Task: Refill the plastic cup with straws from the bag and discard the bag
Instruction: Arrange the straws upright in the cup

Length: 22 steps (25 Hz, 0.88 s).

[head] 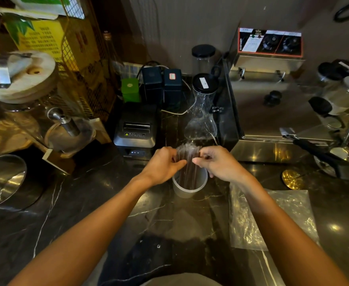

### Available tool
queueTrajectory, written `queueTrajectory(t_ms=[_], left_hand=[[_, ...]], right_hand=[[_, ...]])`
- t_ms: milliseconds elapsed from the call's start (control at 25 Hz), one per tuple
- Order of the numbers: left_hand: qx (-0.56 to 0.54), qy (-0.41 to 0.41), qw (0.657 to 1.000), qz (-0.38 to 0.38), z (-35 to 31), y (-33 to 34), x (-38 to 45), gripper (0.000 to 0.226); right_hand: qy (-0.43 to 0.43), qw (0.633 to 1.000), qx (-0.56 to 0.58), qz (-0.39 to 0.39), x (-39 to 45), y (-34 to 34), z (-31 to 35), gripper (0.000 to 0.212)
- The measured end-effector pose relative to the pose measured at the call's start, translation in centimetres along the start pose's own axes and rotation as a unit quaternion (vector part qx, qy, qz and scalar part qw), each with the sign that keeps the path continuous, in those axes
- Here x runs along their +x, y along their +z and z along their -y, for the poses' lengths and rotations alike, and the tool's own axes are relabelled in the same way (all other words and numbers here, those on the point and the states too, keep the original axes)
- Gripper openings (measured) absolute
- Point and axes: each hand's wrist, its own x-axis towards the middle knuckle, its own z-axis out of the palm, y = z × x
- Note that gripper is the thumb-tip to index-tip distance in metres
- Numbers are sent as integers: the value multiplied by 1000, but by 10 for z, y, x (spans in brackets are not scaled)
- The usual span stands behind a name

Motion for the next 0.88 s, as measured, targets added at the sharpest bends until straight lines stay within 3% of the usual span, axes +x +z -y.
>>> queueTrajectory(t_ms=[120,240,400,520,720,840,880], left_hand=[[20,5,997,75,-6,-16,8,14],[58,3,990,126,-7,-20,16,3],[-43,-32,998,26,0,-12,11,50],[-40,-59,997,-34,14,-8,2,43],[-34,-30,999,-26,9,-3,-7,38],[20,14,999,-43,1,0,-4,8],[34,24,998,-48,1,1,-3,11]], right_hand=[[-3,1000,-7,18,2,-11,2,30],[2,999,-17,50,7,-8,2,11],[52,998,2,27,7,4,-8,24],[74,997,5,1,1,5,-16,26],[80,996,21,-15,-9,2,-20,14],[90,995,31,1,-16,0,-22,15],[94,995,31,12,-18,-1,-22,14]])
